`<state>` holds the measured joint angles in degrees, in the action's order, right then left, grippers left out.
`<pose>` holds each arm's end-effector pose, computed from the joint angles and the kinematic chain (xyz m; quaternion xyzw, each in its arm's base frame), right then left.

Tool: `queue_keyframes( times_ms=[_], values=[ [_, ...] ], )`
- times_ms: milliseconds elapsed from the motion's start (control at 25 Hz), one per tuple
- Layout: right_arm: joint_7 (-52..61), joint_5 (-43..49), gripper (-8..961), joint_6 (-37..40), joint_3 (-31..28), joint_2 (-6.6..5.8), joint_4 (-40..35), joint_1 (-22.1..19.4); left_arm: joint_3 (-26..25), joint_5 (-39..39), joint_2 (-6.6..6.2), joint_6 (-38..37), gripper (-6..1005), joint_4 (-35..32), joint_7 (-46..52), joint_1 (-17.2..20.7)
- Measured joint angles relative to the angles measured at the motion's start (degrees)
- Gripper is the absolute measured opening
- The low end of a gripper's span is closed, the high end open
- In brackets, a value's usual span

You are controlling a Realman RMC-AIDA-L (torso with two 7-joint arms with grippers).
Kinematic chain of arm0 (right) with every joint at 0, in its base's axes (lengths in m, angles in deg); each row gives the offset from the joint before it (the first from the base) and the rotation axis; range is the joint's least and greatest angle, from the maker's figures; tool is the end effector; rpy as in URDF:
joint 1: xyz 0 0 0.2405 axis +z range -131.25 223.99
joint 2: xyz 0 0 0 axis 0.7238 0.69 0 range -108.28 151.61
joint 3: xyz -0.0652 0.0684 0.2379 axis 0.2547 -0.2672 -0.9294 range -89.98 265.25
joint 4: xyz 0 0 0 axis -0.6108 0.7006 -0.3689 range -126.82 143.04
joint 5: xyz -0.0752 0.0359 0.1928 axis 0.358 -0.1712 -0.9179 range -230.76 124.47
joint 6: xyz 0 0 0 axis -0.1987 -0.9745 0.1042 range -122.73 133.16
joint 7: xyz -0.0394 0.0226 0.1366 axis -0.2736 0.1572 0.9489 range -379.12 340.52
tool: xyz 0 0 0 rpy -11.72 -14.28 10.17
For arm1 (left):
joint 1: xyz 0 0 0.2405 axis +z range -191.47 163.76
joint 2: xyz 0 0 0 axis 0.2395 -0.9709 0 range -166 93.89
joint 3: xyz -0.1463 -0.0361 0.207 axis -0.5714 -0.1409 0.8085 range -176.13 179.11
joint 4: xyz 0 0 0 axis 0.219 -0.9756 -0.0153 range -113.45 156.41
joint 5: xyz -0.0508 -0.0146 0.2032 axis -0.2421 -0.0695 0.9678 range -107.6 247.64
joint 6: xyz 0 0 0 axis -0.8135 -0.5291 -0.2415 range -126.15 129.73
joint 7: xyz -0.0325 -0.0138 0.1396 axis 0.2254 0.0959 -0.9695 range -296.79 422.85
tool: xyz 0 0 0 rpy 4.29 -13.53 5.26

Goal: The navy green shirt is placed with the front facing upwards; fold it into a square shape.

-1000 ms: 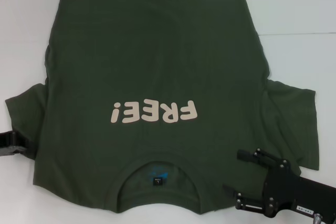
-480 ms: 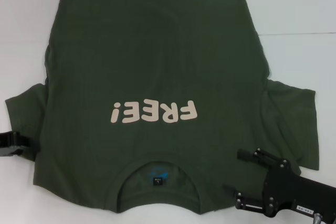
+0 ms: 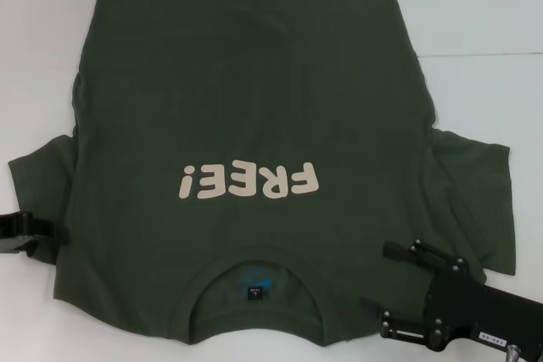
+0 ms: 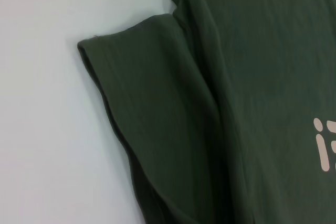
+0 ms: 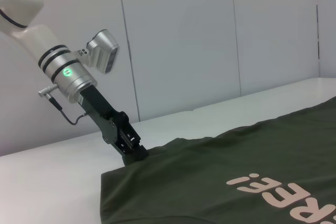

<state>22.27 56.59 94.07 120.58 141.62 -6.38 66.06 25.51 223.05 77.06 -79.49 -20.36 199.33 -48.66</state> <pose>0.3152 0.2372 -0.0556 -0.9148 0.1665 0.3053 0.2054 -0.3493 0.3444 0.0654 -0.7211 -0.6593 -0.0493 0.2072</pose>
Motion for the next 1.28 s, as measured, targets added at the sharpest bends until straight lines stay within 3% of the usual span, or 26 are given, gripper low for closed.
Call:
queue_keyframes(
  times_ms=[360, 560, 880, 1280],
  values=[
    [0.00, 0.00, 926, 0.00, -0.21, 0.00, 0.00, -0.11, 0.69, 0.16, 0.00, -0.19, 377, -0.03, 0.77, -0.08],
    [0.00, -0.03, 926, 0.00, -0.18, 0.00, 0.00, -0.17, 1.54, 0.25, 0.00, -0.04, 154, -0.08, 0.79, -0.26],
    [0.00, -0.05, 926, 0.00, -0.33, 0.00, -0.01, -0.18, 1.55, 0.26, -0.08, -0.07, -2, -0.09, 0.80, -0.30],
    [0.00, -0.05, 926, 0.00, -0.37, 0.00, 0.00, -0.01, 1.55, 0.05, -0.17, -0.54, -1, -0.09, 0.32, -0.44]
  ],
)
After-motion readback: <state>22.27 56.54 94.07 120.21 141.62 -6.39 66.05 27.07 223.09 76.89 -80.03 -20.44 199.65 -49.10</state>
